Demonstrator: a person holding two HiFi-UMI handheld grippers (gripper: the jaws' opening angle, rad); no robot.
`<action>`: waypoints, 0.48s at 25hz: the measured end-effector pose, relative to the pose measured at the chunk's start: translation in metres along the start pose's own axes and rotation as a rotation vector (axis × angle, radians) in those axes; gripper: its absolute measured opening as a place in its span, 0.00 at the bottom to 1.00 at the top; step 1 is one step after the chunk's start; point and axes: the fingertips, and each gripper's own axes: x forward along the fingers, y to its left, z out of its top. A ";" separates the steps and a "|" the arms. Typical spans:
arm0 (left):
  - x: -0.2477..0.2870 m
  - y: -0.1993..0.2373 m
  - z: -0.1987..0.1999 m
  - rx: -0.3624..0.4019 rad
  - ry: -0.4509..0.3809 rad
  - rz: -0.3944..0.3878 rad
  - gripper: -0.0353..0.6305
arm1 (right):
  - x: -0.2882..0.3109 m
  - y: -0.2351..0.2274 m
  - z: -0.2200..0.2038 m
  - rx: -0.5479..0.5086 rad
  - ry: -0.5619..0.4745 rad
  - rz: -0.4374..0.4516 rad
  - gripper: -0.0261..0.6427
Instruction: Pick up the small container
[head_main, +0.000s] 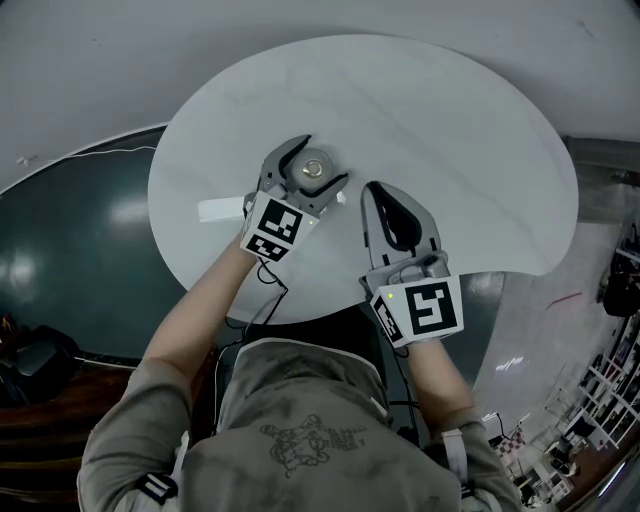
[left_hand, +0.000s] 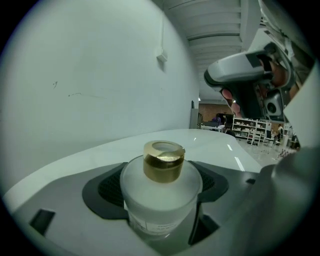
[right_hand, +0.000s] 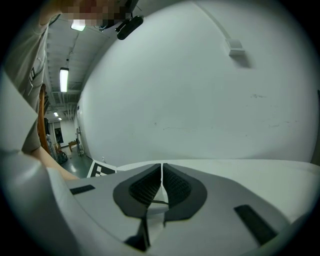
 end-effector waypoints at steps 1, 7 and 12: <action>0.000 0.000 0.000 -0.007 -0.006 -0.004 0.57 | 0.000 0.000 -0.003 0.000 0.003 -0.003 0.09; 0.005 0.000 -0.003 0.023 0.056 0.000 0.57 | 0.001 -0.003 -0.013 0.017 0.007 -0.015 0.09; 0.007 0.000 -0.006 0.037 0.078 0.007 0.57 | 0.000 0.000 -0.016 0.021 0.007 -0.010 0.09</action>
